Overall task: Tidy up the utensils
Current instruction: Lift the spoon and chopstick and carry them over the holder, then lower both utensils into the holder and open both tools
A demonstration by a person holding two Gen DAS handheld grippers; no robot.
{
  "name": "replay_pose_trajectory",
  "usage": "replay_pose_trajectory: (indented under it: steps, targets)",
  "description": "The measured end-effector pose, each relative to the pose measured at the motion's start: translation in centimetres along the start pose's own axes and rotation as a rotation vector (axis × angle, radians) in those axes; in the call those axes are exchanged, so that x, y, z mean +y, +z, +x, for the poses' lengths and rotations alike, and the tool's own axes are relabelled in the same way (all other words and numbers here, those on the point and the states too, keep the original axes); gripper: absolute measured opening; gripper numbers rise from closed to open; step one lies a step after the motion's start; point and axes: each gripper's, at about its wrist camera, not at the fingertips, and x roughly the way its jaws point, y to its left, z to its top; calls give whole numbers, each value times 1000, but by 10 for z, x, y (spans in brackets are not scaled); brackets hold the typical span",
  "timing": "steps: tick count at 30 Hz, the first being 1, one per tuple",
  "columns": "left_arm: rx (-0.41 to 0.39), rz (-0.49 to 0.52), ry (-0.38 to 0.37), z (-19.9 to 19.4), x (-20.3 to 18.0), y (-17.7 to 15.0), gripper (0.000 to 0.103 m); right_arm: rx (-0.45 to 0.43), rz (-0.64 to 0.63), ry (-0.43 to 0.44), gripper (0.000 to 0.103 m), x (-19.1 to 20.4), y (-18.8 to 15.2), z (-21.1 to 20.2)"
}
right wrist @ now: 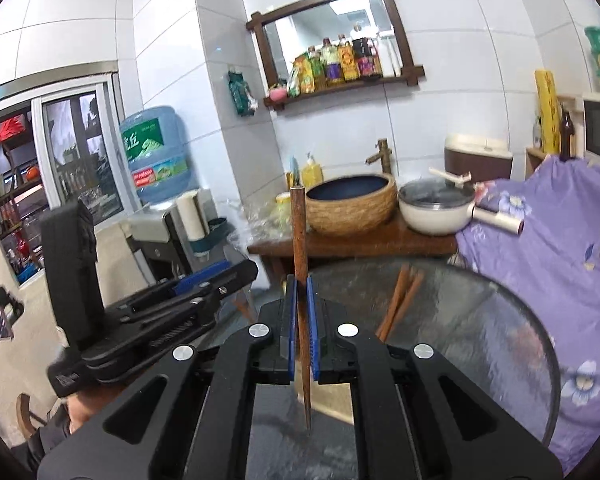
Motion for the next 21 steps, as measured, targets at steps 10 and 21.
replay_pose_trajectory:
  steps: [10,21]
  targets:
    - [-84,11,98,37,3,4,35,-85,-33,-80,6,-8,25,36]
    - [28,-2,105,63,17,-50,35,-4,-14,-134,6,-30,-34,76]
